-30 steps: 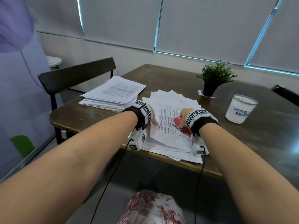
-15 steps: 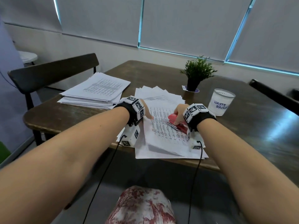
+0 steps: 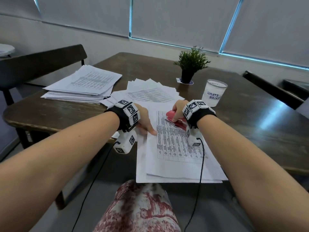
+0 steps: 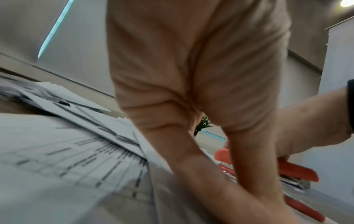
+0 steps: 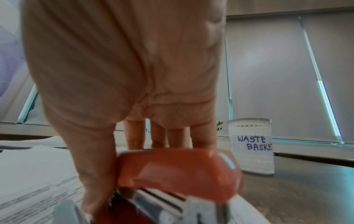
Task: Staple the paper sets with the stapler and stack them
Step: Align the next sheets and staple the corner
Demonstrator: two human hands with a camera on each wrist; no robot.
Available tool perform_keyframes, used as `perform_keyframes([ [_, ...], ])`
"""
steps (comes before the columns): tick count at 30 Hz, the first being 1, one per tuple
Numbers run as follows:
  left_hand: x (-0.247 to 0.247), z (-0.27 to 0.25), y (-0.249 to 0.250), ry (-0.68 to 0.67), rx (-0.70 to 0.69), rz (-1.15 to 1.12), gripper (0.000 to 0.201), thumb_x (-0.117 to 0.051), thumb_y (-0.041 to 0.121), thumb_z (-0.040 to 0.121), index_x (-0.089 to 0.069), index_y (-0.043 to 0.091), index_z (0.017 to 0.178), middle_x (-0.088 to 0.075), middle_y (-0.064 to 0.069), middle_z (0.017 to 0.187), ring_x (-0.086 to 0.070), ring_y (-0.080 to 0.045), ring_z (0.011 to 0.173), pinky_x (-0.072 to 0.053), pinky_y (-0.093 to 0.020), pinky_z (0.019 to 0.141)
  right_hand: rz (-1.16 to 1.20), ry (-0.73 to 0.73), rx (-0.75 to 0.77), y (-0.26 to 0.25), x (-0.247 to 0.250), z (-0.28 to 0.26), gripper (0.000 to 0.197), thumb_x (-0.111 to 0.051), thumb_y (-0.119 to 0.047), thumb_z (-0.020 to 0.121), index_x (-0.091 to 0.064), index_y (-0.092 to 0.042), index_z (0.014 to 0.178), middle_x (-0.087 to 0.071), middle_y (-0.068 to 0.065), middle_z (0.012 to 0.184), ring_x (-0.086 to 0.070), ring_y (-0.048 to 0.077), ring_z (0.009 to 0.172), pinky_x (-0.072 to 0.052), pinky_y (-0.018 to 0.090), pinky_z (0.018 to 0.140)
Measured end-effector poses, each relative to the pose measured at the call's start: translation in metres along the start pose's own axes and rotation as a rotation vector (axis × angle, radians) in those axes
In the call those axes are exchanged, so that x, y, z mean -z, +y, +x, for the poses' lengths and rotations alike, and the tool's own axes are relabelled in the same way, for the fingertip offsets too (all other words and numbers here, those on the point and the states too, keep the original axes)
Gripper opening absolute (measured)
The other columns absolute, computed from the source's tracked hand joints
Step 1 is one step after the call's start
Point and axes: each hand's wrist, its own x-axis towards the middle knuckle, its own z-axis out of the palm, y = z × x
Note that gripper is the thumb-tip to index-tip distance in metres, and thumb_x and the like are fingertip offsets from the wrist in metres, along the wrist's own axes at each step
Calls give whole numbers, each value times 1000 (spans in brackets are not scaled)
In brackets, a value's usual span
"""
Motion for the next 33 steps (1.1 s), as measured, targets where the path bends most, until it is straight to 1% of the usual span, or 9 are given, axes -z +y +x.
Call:
perform_keyframes([
  [2, 0, -11, 2, -209, 1, -139, 35, -84, 26, 73, -74, 5, 99, -74, -8, 100, -70, -15, 82, -55, -22, 78, -2, -17, -13, -1, -1, -7, 38, -83, -39, 58, -69, -21, 88, -71, -1, 80, -68, 24, 77, -59, 42, 78],
  [4, 4, -16, 2, -220, 13, -174, 29, -82, 26, 77, -76, 4, 94, -74, -11, 100, -71, -18, 91, -54, -27, 91, -7, -18, -23, -3, 2, -14, 38, -84, -38, 61, -70, -19, 91, -71, 0, 81, -68, 24, 77, -59, 42, 78],
  [7, 11, -3, 3, 240, 75, -76, 44, -79, 49, 75, -71, 7, 85, -73, -6, 86, -69, -19, 82, -53, -27, 86, -23, -5, -42, -2, 1, -14, 40, -82, -45, 61, -66, -19, 86, -70, 1, 82, -68, 25, 77, -58, 41, 79],
  [10, 7, 1, 6, 449, 69, -62, 43, -78, 41, 79, -51, 9, 66, -55, -1, 64, -54, -18, 62, -42, -25, 57, -70, 39, -49, -8, -5, -18, 44, -72, -52, 70, -63, -11, 78, -68, 5, 78, -67, 28, 75, -58, 42, 77],
  [14, -2, 10, 10, 318, -12, -112, 37, -82, 29, 75, -56, 12, 56, -58, 2, 53, -54, -15, 56, -43, -23, 57, -15, 94, -38, -17, -7, -38, 39, -44, -38, 99, -47, -14, 68, -59, 5, 76, -57, 24, 71, -48, 31, 71],
  [18, -7, -1, 14, 162, -26, -184, 30, -83, 34, 75, -67, 12, 62, -63, 6, 50, -53, -4, 41, -43, -15, 47, 51, 75, 4, -25, -3, -48, 38, -30, -28, 105, -56, -8, 86, -60, 10, 95, -56, 22, 76, -43, 32, 75],
  [21, -7, 1, 12, 318, -6, -18, 41, -81, 46, 74, -67, 11, 91, -66, 1, 77, -57, -13, 67, -44, -22, 68, 27, 45, 35, -31, -5, -51, 41, -32, -34, 104, -55, -2, 118, -58, 14, 113, -57, 31, 105, -41, 34, 86],
  [25, -14, 3, 9, 402, -17, 96, 64, -76, 48, 78, -58, 7, 124, -60, -8, 126, -55, -21, 107, -43, -29, 87, 47, 111, 13, -32, -11, -52, 45, -41, -32, 102, -40, 1, 133, -53, 18, 131, -52, 34, 120, -38, 31, 85],
  [33, -22, 12, 12, 416, 12, 99, 79, -69, 55, 81, -43, 6, 137, -54, -11, 136, -52, -28, 123, -43, -34, 96, 2, 126, 12, -39, -10, -50, 34, -48, -27, 100, -54, -3, 123, -58, 15, 127, -55, 30, 115, -37, 27, 79],
])
